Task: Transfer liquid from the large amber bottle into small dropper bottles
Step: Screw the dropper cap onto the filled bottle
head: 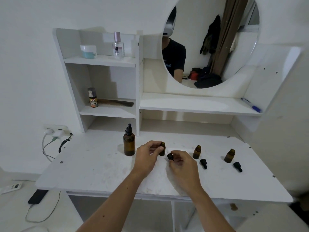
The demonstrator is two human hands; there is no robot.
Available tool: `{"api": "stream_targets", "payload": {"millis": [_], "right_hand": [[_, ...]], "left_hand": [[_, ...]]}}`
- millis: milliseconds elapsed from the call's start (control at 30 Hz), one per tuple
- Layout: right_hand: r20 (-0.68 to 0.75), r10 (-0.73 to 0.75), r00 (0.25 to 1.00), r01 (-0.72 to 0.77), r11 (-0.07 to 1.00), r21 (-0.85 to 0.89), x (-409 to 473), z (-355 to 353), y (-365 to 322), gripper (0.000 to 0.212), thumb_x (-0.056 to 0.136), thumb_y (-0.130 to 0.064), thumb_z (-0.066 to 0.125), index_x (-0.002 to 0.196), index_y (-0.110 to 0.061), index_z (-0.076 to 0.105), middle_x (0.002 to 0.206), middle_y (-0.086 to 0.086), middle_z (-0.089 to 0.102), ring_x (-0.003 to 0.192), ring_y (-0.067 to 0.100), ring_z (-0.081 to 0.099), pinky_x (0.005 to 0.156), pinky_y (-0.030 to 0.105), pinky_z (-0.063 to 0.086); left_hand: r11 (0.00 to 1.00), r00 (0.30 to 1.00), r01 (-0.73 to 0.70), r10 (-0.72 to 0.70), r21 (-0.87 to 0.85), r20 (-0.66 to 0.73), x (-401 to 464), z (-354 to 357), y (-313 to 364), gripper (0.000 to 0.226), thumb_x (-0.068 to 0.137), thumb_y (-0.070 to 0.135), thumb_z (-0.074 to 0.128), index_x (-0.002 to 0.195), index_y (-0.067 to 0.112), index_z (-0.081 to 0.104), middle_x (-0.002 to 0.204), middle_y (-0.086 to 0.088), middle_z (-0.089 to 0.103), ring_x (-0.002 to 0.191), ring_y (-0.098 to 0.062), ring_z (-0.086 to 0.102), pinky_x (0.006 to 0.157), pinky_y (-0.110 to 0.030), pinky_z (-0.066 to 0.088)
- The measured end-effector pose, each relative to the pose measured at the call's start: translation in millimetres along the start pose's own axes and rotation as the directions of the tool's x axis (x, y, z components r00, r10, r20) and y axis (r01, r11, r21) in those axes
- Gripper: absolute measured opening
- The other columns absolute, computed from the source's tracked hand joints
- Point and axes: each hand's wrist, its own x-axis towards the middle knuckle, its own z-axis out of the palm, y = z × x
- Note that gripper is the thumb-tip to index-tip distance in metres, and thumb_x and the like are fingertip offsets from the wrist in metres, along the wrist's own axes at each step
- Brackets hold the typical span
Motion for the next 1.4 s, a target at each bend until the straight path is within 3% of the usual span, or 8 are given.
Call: {"api": "stream_targets", "payload": {"millis": [167, 433, 533, 700, 867, 1033, 1167, 1400], "right_hand": [[-0.118, 0.037, 0.992, -0.029, 0.997, 0.07, 5.9, -11.9, -2.0, 0.024, 0.098, -0.003, 0.068, 0.117, -0.016, 0.073, 0.101, -0.018, 0.073, 0.092, -0.006, 0.07, 0.08, 0.003, 0.052], [-0.123, -0.123, 0.985, 0.123, 0.992, -0.011, 22.7, -27.0, -20.1, 0.031, 0.095, 0.005, 0.069, 0.114, -0.017, 0.079, 0.1, -0.011, 0.077, 0.093, -0.005, 0.071, 0.082, 0.003, 0.05], [-0.097, -0.204, 0.974, 0.195, 0.976, -0.091, 28.3, -29.1, -23.2, 0.031, 0.094, 0.007, 0.069, 0.112, -0.016, 0.08, 0.104, -0.004, 0.077, 0.09, 0.0, 0.071, 0.085, 0.007, 0.053], [-0.034, -0.353, 0.935, 0.336, 0.913, -0.233, 42.2, -30.5, -24.4, 0.028, 0.094, 0.006, 0.069, 0.108, -0.015, 0.081, 0.102, -0.004, 0.077, 0.091, 0.012, 0.074, 0.088, 0.037, 0.063], [0.105, -0.44, 0.892, 0.451, 0.849, -0.276, 65.5, -33.9, -37.1, 0.031, 0.094, 0.008, 0.065, 0.107, -0.015, 0.082, 0.101, -0.002, 0.074, 0.088, 0.015, 0.072, 0.081, 0.037, 0.061], [0.274, -0.338, 0.901, 0.407, 0.876, -0.259, 81.6, -37.6, -50.6, 0.028, 0.102, -0.002, 0.062, 0.116, -0.018, 0.08, 0.11, -0.005, 0.073, 0.097, 0.01, 0.07, 0.09, 0.021, 0.054], [0.311, -0.226, 0.923, 0.282, 0.948, -0.149, 86.4, -34.7, -52.4, 0.025, 0.099, -0.008, 0.071, 0.12, -0.021, 0.076, 0.106, -0.01, 0.076, 0.095, -0.002, 0.07, 0.086, 0.006, 0.049], [0.275, -0.227, 0.934, 0.23, 0.973, 0.021, 80.1, -24.4, -37.2, 0.018, 0.092, -0.007, 0.08, 0.101, -0.023, 0.081, 0.099, -0.011, 0.079, 0.091, 0.0, 0.073, 0.086, 0.012, 0.055]], "left_hand": [[0.999, 1.0, -0.007, 0.007, 0.043, 0.001, -0.5, 1.0, 0.5, 0.022, 0.094, 0.015, 0.075, 0.116, 0.019, 0.074, 0.102, 0.009, 0.079, 0.094, -0.002, 0.073, 0.092, -0.024, 0.06], [0.999, 1.0, -0.007, 0.007, 0.039, 0.006, -0.5, -0.1, -1.6, 0.021, 0.095, 0.014, 0.075, 0.115, 0.018, 0.074, 0.103, 0.008, 0.078, 0.096, -0.004, 0.073, 0.093, -0.025, 0.059], [0.999, 1.0, -0.003, 0.002, 0.032, 0.008, -1.0, 0.6, -0.4, 0.022, 0.095, 0.013, 0.074, 0.116, 0.02, 0.073, 0.104, 0.009, 0.078, 0.096, -0.003, 0.072, 0.094, -0.024, 0.059], [1.0, 1.0, 0.0, 0.0, 0.024, 0.012, -0.8, 0.9, -0.4, 0.021, 0.095, 0.013, 0.074, 0.116, 0.019, 0.073, 0.104, 0.009, 0.077, 0.096, -0.003, 0.072, 0.093, -0.024, 0.059], [1.0, 1.0, -0.003, 0.003, 0.024, 0.006, 0.0, 0.6, -1.3, 0.021, 0.095, 0.012, 0.074, 0.115, 0.019, 0.074, 0.104, 0.007, 0.078, 0.098, -0.007, 0.072, 0.094, -0.025, 0.059], [1.0, 1.0, -0.004, 0.004, 0.027, 0.014, 0.2, 0.1, -1.4, 0.02, 0.094, 0.012, 0.075, 0.113, 0.02, 0.074, 0.103, 0.009, 0.078, 0.095, -0.005, 0.072, 0.091, -0.021, 0.058], [1.0, 1.0, -0.008, 0.008, 0.028, 0.015, 0.1, -0.1, -1.2, 0.02, 0.094, 0.012, 0.075, 0.111, 0.022, 0.075, 0.101, 0.011, 0.078, 0.093, 0.0, 0.071, 0.089, -0.018, 0.057], [1.0, 1.0, -0.018, 0.018, 0.024, 0.009, 1.0, 0.1, -1.4, 0.021, 0.093, 0.011, 0.076, 0.114, 0.013, 0.075, 0.102, 0.006, 0.079, 0.093, -0.002, 0.073, 0.087, -0.017, 0.057]]}}
